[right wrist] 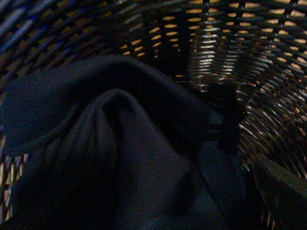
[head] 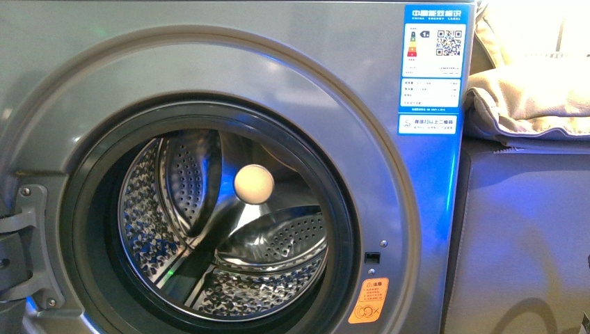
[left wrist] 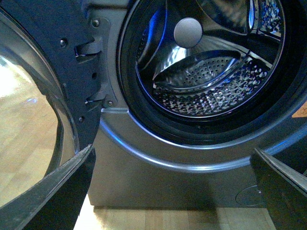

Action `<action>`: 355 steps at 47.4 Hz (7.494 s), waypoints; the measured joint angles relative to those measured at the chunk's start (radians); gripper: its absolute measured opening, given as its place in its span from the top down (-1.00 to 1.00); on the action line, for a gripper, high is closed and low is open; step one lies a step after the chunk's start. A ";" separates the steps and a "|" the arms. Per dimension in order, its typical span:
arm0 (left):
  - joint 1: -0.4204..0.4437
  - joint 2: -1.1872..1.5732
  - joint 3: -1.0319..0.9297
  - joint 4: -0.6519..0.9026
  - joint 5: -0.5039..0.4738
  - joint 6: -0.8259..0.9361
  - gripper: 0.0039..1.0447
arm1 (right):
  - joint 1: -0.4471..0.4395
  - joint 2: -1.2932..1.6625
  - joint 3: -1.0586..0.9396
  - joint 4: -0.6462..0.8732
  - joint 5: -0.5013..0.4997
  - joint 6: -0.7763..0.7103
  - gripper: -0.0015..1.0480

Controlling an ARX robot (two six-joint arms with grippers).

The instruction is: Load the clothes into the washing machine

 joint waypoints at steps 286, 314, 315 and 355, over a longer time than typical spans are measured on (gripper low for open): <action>0.000 0.000 0.000 0.000 0.000 0.000 -0.88 | 1.141 -0.913 1.555 -1.373 0.034 -0.175 0.90; 0.000 0.000 0.000 0.000 0.000 0.000 -0.88 | 1.141 -0.913 1.552 -1.373 0.037 -0.178 0.90; 0.000 0.000 0.000 0.000 0.000 0.000 -0.88 | 1.141 -0.913 1.552 -1.373 0.037 -0.178 0.90; 0.361 0.441 0.206 0.500 0.589 -0.344 -0.88 | 1.141 -0.914 1.551 -1.373 0.037 -0.179 0.90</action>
